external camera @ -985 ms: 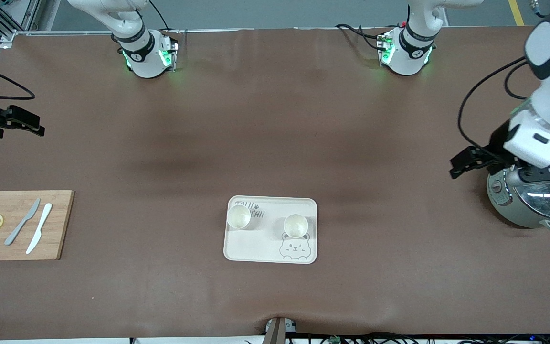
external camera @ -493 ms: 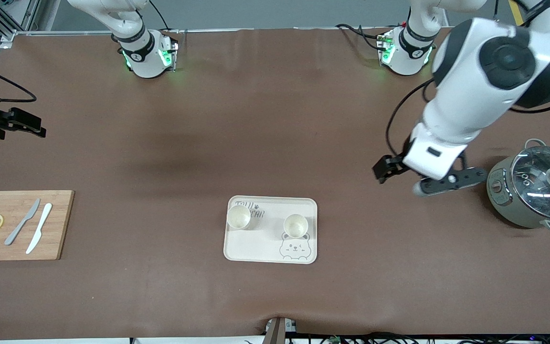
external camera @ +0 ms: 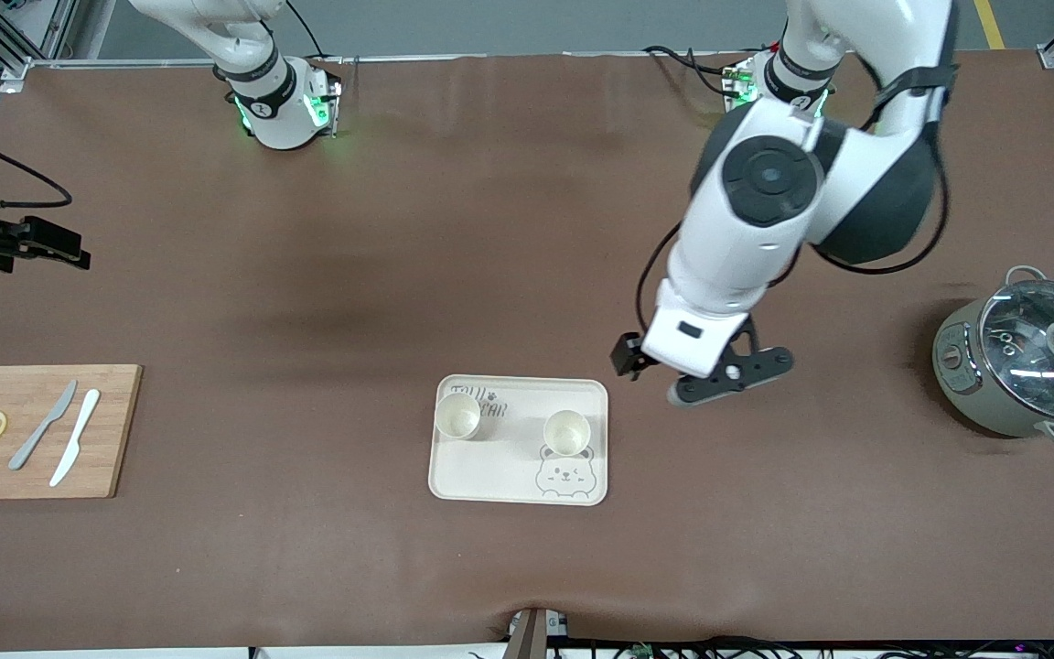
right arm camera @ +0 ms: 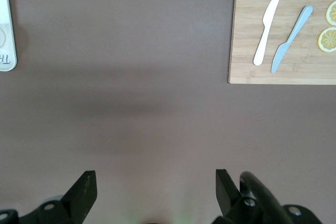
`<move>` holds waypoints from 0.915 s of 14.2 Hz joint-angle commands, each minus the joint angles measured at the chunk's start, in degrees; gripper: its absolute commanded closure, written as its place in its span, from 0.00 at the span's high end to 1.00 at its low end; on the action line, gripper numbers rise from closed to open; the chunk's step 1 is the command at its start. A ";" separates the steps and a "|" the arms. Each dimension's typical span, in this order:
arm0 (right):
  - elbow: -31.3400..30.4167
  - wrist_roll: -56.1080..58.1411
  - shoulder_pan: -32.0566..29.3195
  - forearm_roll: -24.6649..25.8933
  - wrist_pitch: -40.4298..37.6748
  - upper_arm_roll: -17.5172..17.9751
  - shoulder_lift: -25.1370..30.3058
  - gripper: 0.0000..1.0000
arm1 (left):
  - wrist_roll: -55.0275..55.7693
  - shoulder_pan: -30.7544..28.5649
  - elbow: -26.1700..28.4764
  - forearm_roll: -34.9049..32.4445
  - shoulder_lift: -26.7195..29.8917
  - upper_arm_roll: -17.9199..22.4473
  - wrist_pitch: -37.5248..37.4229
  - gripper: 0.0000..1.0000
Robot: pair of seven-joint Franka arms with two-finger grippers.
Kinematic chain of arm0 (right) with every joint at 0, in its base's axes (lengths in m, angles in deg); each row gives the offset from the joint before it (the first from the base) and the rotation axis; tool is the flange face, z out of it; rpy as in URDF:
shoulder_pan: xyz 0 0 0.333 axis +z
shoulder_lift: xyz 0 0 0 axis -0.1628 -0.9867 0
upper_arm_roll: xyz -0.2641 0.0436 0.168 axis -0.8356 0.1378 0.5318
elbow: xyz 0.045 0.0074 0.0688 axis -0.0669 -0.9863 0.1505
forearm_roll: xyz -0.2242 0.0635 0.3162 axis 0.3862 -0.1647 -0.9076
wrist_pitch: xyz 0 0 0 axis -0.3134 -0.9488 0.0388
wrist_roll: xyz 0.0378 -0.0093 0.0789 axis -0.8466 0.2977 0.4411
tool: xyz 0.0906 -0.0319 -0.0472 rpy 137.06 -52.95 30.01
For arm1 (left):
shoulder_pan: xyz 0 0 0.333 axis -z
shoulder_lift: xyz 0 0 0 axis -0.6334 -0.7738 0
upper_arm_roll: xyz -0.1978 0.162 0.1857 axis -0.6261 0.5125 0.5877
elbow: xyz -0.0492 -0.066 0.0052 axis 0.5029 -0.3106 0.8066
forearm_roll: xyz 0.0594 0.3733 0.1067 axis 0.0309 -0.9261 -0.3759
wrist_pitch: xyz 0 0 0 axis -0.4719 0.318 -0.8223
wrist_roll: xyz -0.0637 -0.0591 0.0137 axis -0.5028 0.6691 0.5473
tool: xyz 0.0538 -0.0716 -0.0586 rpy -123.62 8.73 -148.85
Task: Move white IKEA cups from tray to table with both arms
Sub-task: 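Reach the left gripper down to the white cup on the tray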
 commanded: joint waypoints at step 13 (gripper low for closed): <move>1.68 0.64 -1.31 1.01 -0.46 0.81 -5.43 1.00 | 3.44 2.54 -2.31 -0.39 -11.12 1.20 11.83 1.00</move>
